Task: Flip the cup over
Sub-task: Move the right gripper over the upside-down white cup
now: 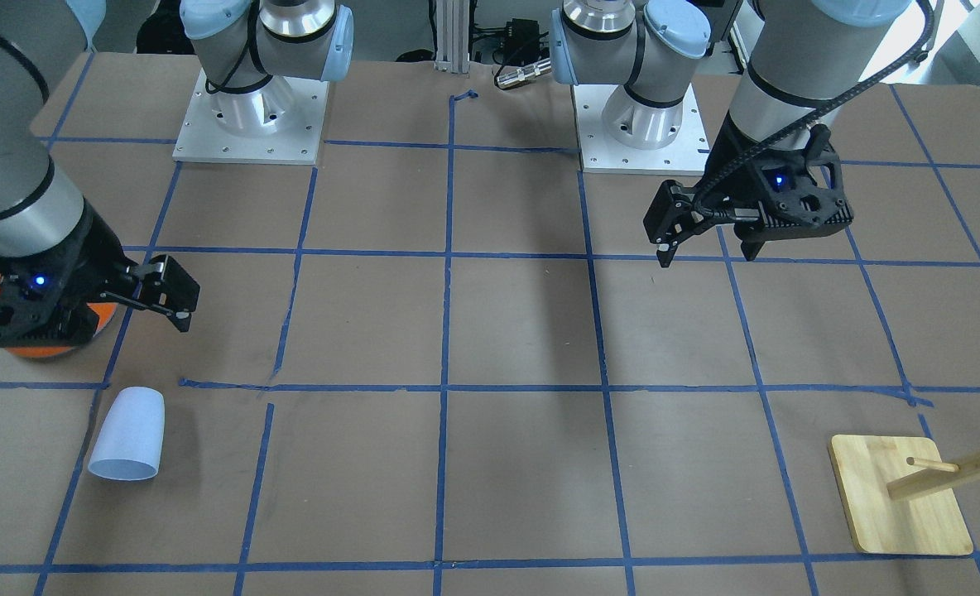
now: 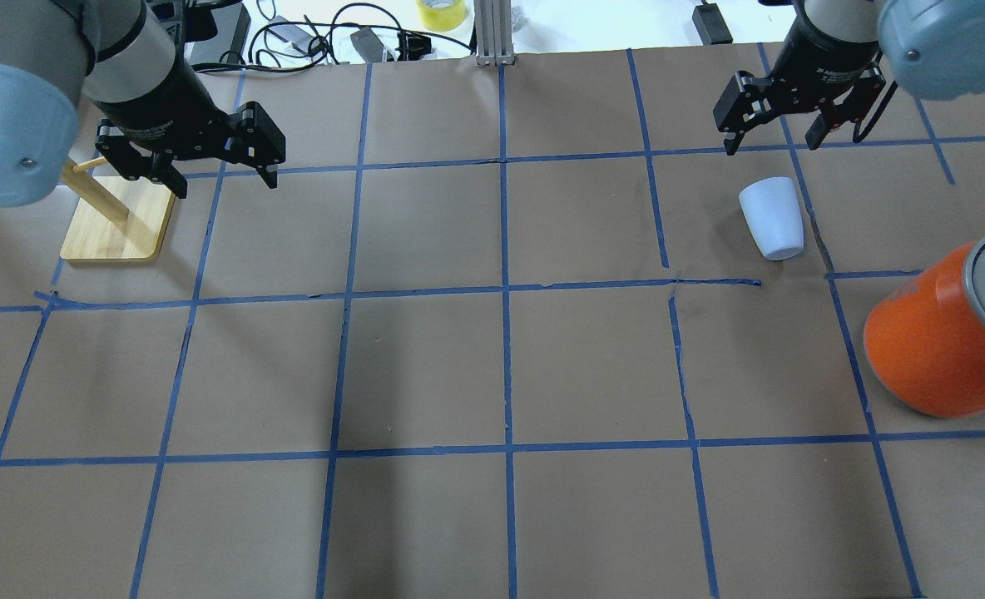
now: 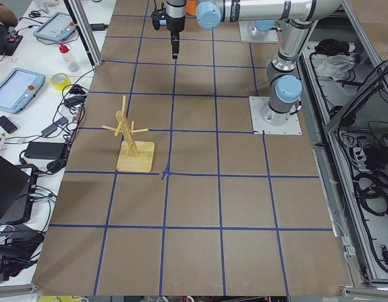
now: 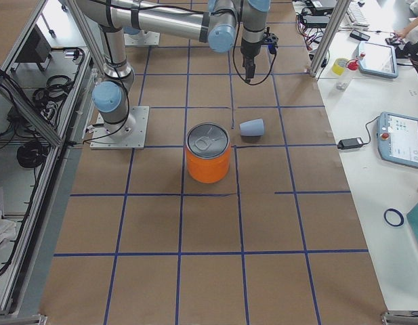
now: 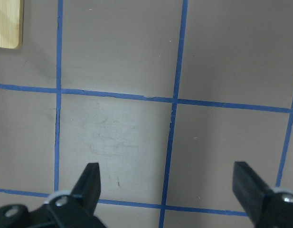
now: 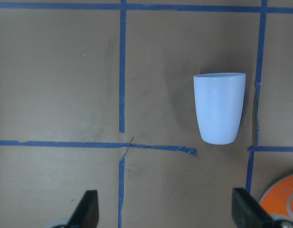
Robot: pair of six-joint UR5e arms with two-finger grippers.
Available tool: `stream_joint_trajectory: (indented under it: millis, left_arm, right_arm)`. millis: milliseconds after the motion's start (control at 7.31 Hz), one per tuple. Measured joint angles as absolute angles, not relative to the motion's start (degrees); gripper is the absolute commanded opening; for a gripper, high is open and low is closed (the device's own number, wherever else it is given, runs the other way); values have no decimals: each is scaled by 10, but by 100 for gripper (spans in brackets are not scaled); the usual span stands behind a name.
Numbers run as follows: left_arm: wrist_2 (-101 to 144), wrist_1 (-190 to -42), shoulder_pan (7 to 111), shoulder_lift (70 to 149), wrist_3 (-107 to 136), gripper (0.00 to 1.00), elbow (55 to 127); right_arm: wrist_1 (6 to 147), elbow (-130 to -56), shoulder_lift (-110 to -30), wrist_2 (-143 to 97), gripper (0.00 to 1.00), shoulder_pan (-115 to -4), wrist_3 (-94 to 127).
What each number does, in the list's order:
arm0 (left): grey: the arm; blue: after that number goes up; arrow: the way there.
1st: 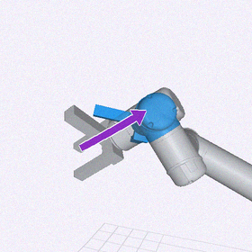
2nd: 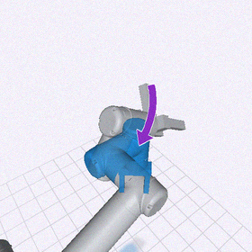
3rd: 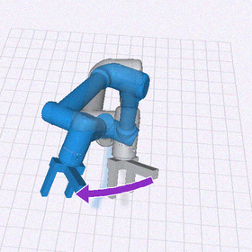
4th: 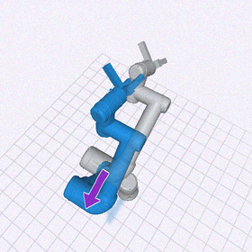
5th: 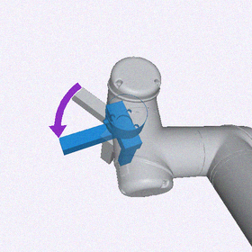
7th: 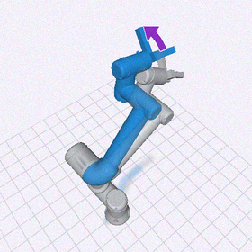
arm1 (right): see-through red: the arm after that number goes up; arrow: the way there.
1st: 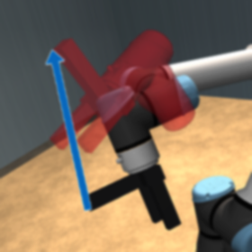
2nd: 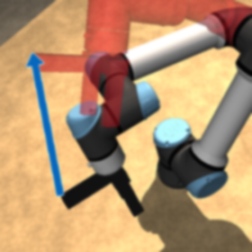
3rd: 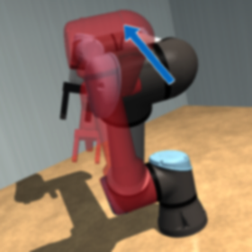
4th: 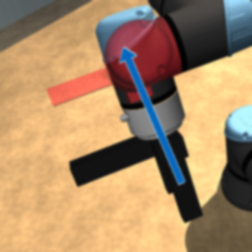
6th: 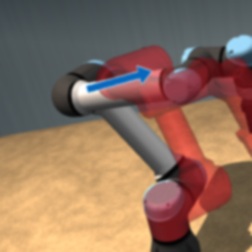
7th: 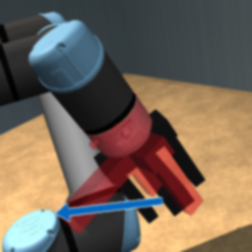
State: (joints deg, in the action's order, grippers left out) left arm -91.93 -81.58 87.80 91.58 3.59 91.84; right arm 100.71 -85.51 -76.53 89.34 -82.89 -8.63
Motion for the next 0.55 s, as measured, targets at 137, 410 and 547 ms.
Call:
stream_joint_trajectory:
  millis: [137,410,547]
  left_arm:
    - [-919,-816,878,916,35,100,918]
    - [-919,-816,878,916,35,100,918]
    - [-920,-816,878,917,34,100,918]
  right_arm:
    - [1038,-846,-735,894,100,-822,-87]
    - [1077,-852,-693,894,100,-796,-88]
    - [1106,-867,-677,894,100,-784,-92]
